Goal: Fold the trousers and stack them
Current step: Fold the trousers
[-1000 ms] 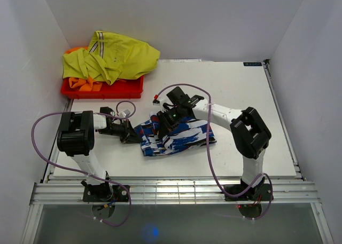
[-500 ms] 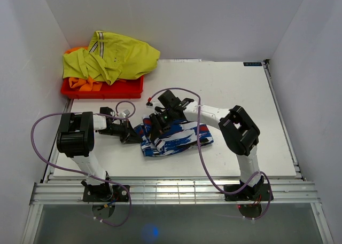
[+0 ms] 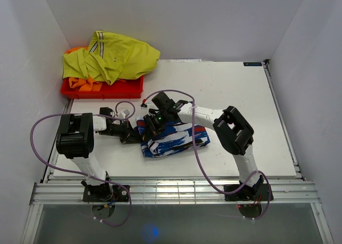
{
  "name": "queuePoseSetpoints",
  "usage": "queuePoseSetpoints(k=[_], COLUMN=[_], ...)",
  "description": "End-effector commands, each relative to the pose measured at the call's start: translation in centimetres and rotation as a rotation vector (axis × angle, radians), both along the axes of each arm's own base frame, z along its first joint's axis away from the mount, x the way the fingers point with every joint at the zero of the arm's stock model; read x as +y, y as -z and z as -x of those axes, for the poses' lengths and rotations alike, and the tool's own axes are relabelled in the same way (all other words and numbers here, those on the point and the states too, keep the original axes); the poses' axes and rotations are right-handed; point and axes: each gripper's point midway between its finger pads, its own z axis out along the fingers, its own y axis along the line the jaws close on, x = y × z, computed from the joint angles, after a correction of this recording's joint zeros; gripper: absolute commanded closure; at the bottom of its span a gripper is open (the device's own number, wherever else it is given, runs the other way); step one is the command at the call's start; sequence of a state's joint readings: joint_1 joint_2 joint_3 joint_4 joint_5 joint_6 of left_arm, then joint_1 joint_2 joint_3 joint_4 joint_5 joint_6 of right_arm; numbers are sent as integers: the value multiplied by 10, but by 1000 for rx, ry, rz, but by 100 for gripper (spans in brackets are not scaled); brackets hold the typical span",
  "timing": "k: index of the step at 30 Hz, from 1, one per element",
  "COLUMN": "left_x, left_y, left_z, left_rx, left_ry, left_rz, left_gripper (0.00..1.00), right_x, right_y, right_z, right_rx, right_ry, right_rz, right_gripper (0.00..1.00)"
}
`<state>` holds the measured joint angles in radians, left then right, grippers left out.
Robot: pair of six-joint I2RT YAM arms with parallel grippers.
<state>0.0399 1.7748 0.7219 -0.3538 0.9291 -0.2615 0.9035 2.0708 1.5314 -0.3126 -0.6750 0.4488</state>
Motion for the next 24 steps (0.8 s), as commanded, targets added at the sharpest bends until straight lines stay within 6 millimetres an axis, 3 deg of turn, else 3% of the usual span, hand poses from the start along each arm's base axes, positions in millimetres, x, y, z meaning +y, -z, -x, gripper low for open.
queuePoseSetpoints(k=[1,18,20,22,24], left_x=[25,28,28,32,38], left_y=[34,35,34,30,24], left_z=[-10,-12,-12,-14,-16], left_rx=[-80,-83,-86,-89,-78], left_ry=[-18,-30,-26,-28,-49], left_rz=[-233,-252,-256,-273,-272], left_gripper=[100,100,87,72,67], right_x=[19,23,23,22,21], right_y=[-19,2,7,7,1], right_z=[11,21,21,19,15], right_rx=[58,196,193,183,155], right_ry=[-28,-10,-8,-5,-9], right_rz=[-85,-69,-61,-59,-79], right_gripper=[92,92,91,77,66])
